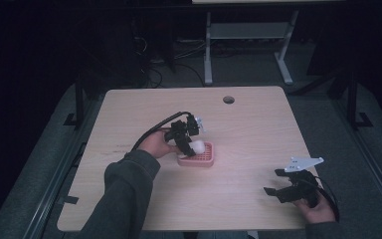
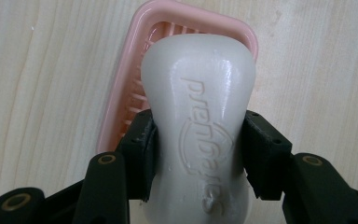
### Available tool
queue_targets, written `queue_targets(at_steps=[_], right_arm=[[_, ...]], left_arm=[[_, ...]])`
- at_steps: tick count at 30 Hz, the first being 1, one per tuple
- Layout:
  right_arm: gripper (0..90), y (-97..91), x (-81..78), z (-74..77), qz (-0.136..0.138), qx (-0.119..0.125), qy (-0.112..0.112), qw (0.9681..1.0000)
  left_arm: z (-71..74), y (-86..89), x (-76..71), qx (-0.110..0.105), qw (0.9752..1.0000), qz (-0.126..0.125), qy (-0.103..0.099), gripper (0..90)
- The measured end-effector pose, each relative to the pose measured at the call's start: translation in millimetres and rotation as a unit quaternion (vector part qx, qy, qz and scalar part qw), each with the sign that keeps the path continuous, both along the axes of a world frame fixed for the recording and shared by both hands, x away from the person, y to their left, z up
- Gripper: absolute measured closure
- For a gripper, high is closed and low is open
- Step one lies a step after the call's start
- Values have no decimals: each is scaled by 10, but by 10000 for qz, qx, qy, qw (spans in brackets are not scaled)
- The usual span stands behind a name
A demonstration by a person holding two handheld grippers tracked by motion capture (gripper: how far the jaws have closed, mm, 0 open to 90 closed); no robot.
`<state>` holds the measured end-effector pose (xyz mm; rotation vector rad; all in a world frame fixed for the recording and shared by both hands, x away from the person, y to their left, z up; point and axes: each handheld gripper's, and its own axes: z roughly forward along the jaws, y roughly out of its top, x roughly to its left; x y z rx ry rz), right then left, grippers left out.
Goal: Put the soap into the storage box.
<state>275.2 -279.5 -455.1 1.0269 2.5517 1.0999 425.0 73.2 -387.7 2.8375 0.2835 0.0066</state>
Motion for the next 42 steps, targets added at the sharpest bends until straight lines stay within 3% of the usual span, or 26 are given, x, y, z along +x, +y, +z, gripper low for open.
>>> queue_targets(at_steps=[25, 42], right_arm=[[175, 2, 1, -3, 36, 11, 21, 10000], [175, -5, 4, -10, 69, 14, 5, 10000]], left_arm=[[-132, -116, 84, -3, 10000, -18, 41, 499], [-264, -179, 137, 129, 9999, -10, 43, 499]])
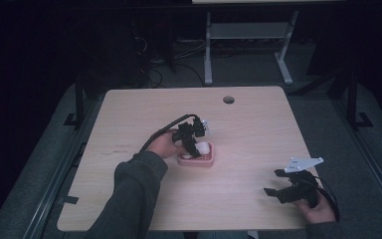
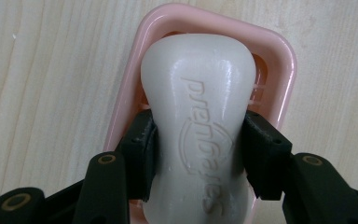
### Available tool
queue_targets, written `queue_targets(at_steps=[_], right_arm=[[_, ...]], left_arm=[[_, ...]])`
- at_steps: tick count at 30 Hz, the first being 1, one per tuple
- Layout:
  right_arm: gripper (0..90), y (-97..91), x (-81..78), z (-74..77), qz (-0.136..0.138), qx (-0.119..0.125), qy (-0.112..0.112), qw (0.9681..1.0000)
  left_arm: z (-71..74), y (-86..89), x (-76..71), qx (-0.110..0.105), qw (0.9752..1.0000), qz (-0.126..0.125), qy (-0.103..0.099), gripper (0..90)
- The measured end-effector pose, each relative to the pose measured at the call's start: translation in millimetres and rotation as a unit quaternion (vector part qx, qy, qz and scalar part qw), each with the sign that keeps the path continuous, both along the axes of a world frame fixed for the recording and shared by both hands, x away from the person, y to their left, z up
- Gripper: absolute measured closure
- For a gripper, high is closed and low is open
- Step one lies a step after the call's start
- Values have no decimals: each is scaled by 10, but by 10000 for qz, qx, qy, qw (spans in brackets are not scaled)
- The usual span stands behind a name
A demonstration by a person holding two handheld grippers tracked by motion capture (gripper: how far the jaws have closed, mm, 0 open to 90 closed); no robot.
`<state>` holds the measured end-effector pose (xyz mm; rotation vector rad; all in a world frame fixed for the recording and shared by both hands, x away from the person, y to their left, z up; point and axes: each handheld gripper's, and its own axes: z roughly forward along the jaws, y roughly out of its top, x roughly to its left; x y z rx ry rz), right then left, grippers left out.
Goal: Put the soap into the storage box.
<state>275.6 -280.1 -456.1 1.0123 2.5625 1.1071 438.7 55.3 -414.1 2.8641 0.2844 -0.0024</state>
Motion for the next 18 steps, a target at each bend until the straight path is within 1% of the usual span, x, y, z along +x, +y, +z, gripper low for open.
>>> queue_targets(at_steps=[2, 3, 5, 7, 10, 13, 14, 18], right_arm=[[175, -3, 0, 3, -5, -9, 0, 10000], [176, -3, 0, 3, 0, -8, -8, 10000], [175, -2, 0, 4, 13, -15, -22, 10000], [176, -2, 0, 4, 3, -12, -11, 10000], [176, -1, 1, 4, 3, -12, -8, 10000], [175, 7, -1, 6, -10, -12, 25, 10000], [176, 9, -1, 6, -13, -13, 32, 10000], [176, 9, 2, 5, -2, -22, 27, 10000]], left_arm=[[-7, -4, -4, -1, 10000, 15, 13, 499], [-12, -8, -4, 49, 10000, 26, -8, 499], [-17, -6, -4, 52, 10000, 50, 17, 499], [-22, 0, -6, 58, 10000, 70, -8, 499], [-37, 14, -6, 28, 9999, 134, 39, 500], [-64, 39, 0, 22, 9999, 161, 48, 499], [-60, 45, -7, 4, 9998, 199, 38, 499], [-62, 56, -15, -11, 9997, 225, 61, 499]])
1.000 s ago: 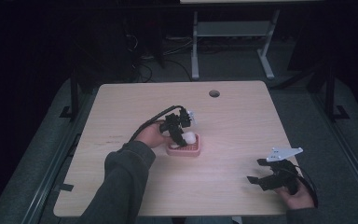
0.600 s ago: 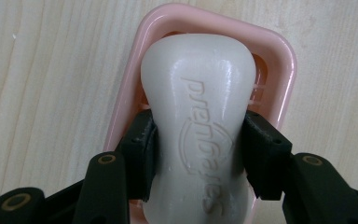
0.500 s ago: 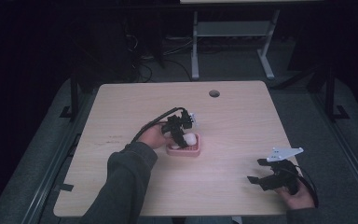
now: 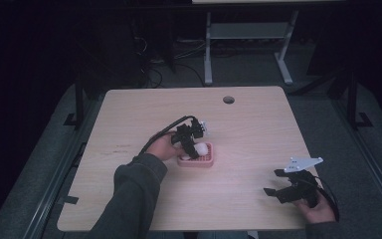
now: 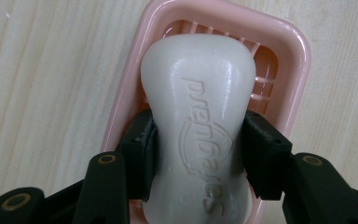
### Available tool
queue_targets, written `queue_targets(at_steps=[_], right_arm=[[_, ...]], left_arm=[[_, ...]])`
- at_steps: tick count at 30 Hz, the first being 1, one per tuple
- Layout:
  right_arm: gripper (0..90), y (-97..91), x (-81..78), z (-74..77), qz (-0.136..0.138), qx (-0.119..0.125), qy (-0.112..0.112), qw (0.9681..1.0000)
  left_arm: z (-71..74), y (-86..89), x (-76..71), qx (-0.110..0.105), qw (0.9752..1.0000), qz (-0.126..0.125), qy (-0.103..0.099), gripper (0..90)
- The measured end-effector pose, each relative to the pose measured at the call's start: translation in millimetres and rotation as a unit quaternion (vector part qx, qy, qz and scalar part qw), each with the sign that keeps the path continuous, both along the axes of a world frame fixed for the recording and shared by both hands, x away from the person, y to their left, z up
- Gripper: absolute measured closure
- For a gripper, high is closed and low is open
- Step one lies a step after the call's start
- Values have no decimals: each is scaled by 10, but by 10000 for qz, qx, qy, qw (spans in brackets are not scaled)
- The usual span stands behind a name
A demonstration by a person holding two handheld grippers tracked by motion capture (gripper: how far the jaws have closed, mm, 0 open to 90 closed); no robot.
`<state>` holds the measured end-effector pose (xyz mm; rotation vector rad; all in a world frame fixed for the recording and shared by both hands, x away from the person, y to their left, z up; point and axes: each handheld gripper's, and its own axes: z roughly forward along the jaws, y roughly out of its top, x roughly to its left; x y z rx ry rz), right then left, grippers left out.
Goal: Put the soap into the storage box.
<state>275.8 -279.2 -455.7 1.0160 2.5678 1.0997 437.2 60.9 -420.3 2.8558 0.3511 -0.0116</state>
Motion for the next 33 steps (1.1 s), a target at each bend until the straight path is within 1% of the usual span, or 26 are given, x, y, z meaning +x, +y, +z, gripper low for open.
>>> queue_targets(at_steps=[1, 3, 5, 16, 18, 20, 21, 22, 23, 24, 27, 28, 33], right_arm=[[175, -1, 0, 2, -10, 8, 7, 10000], [176, -1, 0, 3, -11, 11, 8, 10000], [176, 0, 2, 2, 3, 3, -4, 10000], [176, -5, 4, -1, -9, 7, 9, 10000], [176, -4, 5, -3, -12, 7, 18, 10000], [176, -4, 9, -8, 12, -5, 0, 10000], [176, -2, 9, -8, 20, -6, 0, 10000], [176, -1, 8, -7, 18, -8, 2, 10000], [176, -1, 8, -7, 15, -4, 0, 10000], [176, -2, 9, -7, 12, 2, 3, 10000], [176, 1, 12, -10, 24, -12, 2, 10000], [176, 4, 11, -9, 13, -13, 16, 10000], [175, 14, 9, -5, 2, -20, 29, 10000]], left_arm=[[1, 0, -7, 28, 10000, -1, -26, 499], [2, -3, -14, 46, 10000, 11, -14, 499], [0, -5, -16, 44, 10000, 5, -38, 499], [0, 0, -3, 32, 10000, 4, -21, 495], [2, -3, -11, 29, 10000, -34, -64, 490], [15, 0, -12, -1, 9999, -57, -131, 465], [18, 1, -15, -18, 9999, -41, -162, 437], [24, 4, -12, -28, 9999, -36, -150, 412], [33, 9, -14, -67, 10000, 3, -72, 395], [43, 14, -15, -91, 9999, -12, -112, 391], [73, 28, -20, -113, 9999, -23, -93, 370], [85, 33, -27, -121, 9998, -17, -134, 363], [138, 56, -42, -178, 9998, -9, -121, 347]])
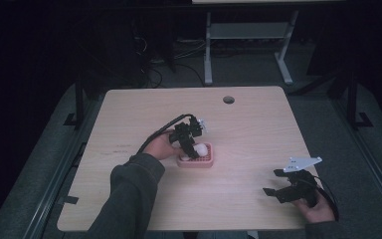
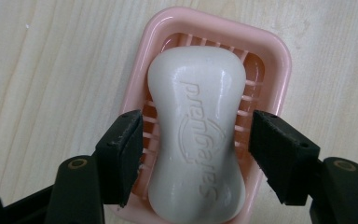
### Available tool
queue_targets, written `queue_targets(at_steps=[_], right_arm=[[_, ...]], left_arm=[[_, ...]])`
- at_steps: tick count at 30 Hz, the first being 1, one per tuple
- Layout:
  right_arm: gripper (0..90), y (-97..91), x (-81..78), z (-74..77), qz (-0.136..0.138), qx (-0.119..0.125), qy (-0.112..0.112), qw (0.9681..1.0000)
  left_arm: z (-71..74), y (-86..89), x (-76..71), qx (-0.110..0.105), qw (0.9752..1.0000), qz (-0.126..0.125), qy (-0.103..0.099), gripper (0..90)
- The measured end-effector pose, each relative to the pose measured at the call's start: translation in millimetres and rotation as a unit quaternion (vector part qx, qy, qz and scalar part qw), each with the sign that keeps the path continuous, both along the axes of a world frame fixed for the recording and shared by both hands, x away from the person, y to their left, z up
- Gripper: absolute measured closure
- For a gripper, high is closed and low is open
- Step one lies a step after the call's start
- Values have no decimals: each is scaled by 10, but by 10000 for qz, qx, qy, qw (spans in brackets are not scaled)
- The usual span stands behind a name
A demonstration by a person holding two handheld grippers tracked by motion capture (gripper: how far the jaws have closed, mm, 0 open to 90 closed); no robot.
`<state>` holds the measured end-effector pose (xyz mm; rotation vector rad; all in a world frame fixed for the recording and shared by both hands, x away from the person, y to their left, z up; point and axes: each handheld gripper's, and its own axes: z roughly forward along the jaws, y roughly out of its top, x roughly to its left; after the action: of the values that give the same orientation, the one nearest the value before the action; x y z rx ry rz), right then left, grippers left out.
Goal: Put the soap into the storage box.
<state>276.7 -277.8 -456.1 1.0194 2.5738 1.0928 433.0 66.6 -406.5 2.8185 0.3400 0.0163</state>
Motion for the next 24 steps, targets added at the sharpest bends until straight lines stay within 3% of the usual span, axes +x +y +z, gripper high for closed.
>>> queue_targets(at_steps=[24], right_arm=[[175, 1, 9, -4, -10, -32, -5, 10000]], left_arm=[[176, 173, -107, -107, 9998, 106, -112, 320]])
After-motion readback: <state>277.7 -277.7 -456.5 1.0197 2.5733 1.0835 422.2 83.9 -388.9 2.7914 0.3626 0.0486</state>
